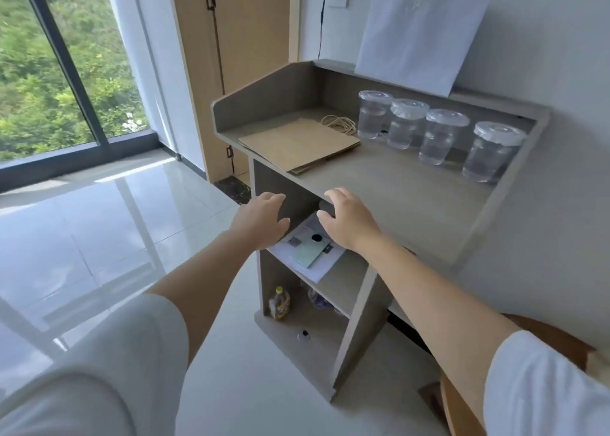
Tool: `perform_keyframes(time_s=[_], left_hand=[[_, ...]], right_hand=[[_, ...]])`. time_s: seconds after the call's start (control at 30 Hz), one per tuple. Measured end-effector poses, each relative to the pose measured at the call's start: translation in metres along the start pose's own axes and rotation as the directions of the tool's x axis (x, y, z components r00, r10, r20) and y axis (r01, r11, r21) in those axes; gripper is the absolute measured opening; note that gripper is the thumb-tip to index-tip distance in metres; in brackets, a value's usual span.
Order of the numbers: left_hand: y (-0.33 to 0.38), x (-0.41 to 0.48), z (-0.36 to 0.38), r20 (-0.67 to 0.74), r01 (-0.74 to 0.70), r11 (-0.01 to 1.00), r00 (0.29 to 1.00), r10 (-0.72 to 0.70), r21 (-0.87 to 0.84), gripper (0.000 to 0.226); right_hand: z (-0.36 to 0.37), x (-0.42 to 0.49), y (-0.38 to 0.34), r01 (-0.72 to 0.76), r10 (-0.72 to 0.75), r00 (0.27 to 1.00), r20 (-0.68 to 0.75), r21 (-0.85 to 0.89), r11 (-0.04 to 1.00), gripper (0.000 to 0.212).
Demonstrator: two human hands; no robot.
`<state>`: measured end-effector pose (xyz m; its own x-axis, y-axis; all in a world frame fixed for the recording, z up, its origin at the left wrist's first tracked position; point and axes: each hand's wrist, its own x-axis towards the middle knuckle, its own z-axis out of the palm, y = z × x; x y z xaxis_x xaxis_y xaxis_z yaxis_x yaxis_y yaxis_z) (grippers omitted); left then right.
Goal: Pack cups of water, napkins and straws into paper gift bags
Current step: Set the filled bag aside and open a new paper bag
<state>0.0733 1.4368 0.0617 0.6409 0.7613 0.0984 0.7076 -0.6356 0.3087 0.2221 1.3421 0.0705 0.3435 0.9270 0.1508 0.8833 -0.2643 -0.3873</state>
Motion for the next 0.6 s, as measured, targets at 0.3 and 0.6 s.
perform_keyframes(time_s=[0.3,0.6], left_hand=[[-0.091,0.114,-0.008,0.067,0.022,0.996,0.998,-0.016,-0.083,0.052],[-0.126,0.195,-0.02,-0.11,0.037,0.955,0.991,-0.073,-0.295,0.028]], right_hand=[[0.048,0.157,-0.042,-0.021,0.015,0.998,-0.056,-0.111,0.994,0.047],[0.034,0.216,-0.055,-0.013,0.058,0.992,0.114,-0.36,0.933,0.021]])
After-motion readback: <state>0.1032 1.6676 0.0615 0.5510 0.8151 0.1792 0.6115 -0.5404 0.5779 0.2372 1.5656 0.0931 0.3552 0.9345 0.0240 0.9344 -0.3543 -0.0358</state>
